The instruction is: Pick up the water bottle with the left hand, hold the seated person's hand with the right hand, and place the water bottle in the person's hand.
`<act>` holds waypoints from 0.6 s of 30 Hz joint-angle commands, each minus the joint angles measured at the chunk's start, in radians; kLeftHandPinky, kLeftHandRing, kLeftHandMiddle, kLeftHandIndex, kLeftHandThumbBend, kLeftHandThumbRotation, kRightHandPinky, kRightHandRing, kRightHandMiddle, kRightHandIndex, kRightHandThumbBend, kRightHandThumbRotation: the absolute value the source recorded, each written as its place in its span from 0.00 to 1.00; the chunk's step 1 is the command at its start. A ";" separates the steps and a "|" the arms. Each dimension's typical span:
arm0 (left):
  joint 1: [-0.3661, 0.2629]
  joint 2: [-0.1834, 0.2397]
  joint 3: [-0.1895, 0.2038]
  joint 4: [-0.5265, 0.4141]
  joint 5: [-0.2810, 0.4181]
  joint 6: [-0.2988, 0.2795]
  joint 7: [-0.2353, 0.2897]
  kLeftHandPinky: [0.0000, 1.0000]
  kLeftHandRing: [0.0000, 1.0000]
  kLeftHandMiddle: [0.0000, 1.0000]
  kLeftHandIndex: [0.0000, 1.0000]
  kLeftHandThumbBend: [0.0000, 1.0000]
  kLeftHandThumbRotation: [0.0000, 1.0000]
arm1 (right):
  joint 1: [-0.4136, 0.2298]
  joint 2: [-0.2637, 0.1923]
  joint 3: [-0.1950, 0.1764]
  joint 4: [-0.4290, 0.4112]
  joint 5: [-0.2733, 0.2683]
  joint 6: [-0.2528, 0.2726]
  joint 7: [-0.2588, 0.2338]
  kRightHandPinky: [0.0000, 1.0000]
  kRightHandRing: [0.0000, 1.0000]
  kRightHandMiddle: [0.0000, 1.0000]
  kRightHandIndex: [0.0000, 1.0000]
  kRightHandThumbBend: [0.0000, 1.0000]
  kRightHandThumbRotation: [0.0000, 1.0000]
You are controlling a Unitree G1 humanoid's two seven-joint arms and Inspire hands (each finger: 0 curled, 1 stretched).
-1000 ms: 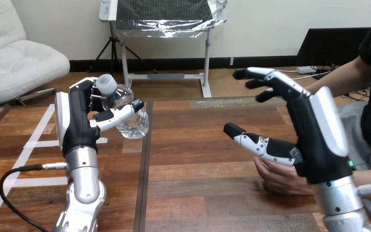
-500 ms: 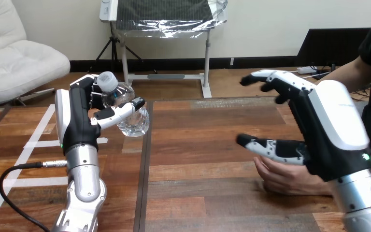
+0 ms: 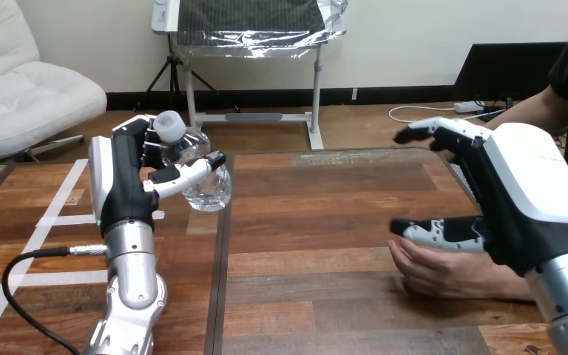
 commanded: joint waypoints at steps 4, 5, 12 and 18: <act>-0.042 -0.002 -0.001 -0.057 0.007 -0.016 0.004 0.45 0.47 0.48 0.47 0.76 0.00 | -0.039 -0.070 -0.025 -0.089 -0.048 0.106 0.121 0.64 0.74 0.77 0.74 0.81 0.06; -0.042 -0.002 -0.001 -0.056 0.007 -0.016 0.003 0.45 0.47 0.48 0.47 0.76 0.00 | -0.041 -0.079 -0.025 -0.095 -0.056 0.122 0.143 0.64 0.74 0.77 0.74 0.81 0.06; -0.041 -0.003 -0.001 -0.054 0.008 -0.018 0.001 0.46 0.47 0.48 0.47 0.76 0.00 | -0.054 -0.123 -0.028 -0.114 -0.090 0.187 0.226 0.66 0.76 0.78 0.76 0.82 0.06; -0.038 -0.005 -0.001 -0.057 0.008 -0.020 -0.001 0.47 0.47 0.48 0.47 0.76 0.00 | -0.064 -0.155 -0.034 -0.110 -0.084 0.216 0.257 0.67 0.76 0.79 0.75 0.84 0.02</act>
